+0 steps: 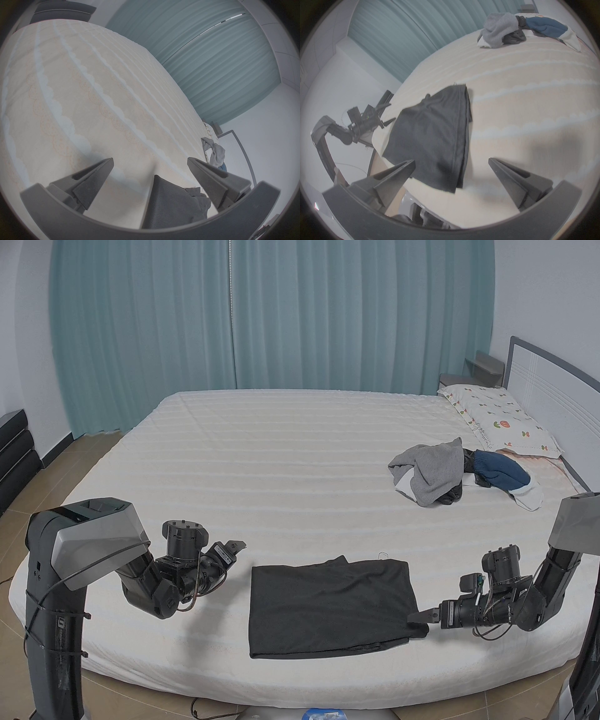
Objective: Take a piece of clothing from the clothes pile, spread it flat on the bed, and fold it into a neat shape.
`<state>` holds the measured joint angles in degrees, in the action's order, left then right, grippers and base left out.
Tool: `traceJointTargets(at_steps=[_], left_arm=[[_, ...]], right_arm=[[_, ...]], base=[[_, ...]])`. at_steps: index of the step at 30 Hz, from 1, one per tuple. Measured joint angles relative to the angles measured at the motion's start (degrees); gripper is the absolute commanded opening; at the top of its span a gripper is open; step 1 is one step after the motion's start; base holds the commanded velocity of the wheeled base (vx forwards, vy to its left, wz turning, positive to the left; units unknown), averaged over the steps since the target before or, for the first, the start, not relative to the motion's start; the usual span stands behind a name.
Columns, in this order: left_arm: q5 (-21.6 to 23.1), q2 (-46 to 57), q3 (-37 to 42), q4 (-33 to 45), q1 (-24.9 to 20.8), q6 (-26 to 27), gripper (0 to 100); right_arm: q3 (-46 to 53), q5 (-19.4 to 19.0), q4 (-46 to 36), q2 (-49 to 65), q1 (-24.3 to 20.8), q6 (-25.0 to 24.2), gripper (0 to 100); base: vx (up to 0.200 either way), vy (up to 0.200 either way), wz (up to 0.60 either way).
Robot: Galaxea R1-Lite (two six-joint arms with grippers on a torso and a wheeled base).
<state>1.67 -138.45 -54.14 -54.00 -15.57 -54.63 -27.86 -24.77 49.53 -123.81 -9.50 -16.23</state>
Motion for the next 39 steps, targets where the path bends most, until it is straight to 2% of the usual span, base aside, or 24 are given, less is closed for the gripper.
traceJointTargets(at_steps=[6, 11, 15, 19, 20, 27, 39], left_arm=[[0.0, 0.0, 0.0, 0.0, 0.0, 0.0, 100], [0.0, 0.0, 0.0, 0.0, -0.1, 0.1, 100], [-0.1, 0.0, -0.1, 0.0, -0.2, 0.1, 100], [-0.2, 0.0, -0.3, 0.0, -0.3, 0.2, 100], [-0.2, 0.0, -0.3, 0.0, -0.3, 0.2, 100], [-0.3, 0.0, -0.3, -0.1, -0.4, 0.2, 100], [-0.3, 0.0, -0.4, 0.0, -0.5, 0.3, 100]], right_arm=[[-7.9, 1.0, -0.1, -2.2, -0.1, -12.3, 100], [-17.6, 5.6, 0.0, -6.8, -1.2, -21.7, 100], [-23.8, 8.7, 0.0, -11.0, -2.3, -27.2, 100], [-27.7, 10.0, 0.2, -14.8, -3.6, -29.4, 100], [-28.3, 10.2, 0.4, -15.4, -3.8, -30.0, 0], [-30.5, 12.6, 4.1, -17.7, -3.8, -33.6, 0], [-30.5, 12.9, 4.4, -18.1, -2.5, -33.9, 0]], base=[[0.0, 0.0, 0.0], [0.0, 0.0, 0.0], [0.0, 0.0, 0.0], [0.0, 0.0, 0.0], [0.0, 0.0, 0.0], [0.0, 0.0, 0.0], [0.0, 0.0, 0.0]])
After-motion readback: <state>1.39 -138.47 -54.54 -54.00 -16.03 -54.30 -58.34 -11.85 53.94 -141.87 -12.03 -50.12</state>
